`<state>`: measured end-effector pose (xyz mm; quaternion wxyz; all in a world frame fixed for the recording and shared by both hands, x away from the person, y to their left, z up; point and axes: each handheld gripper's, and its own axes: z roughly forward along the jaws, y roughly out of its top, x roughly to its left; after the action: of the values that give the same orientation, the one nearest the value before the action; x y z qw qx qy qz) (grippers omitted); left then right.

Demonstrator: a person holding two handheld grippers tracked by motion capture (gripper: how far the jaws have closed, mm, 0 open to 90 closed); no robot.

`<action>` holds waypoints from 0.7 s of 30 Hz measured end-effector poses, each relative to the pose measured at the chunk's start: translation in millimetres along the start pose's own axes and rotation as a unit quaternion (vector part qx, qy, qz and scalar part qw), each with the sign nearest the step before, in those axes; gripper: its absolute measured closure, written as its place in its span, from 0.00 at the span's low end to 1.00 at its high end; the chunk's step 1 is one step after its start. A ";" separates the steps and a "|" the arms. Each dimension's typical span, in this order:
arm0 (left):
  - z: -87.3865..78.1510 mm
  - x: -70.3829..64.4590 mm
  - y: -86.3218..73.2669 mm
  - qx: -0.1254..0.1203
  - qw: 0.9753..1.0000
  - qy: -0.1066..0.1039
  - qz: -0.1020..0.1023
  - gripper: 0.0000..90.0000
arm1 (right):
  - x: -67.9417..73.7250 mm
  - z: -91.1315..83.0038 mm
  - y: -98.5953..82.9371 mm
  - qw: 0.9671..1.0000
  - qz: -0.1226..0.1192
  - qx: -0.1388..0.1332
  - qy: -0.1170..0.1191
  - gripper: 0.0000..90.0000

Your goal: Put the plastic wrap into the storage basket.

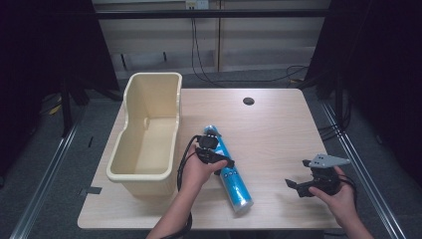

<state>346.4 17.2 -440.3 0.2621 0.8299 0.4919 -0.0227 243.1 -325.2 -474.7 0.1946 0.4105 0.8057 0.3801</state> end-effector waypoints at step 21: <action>29.3 -10.6 6.2 0.029 0.998 0.020 -0.050 0.01 | -3.9 -2.1 -0.3 1.000 0.015 -0.008 0.001 0.03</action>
<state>352.5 -7.0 -459.8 0.2268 0.8116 0.5373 -0.0336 243.9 -329.4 -473.6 0.1914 0.4210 0.7966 0.3893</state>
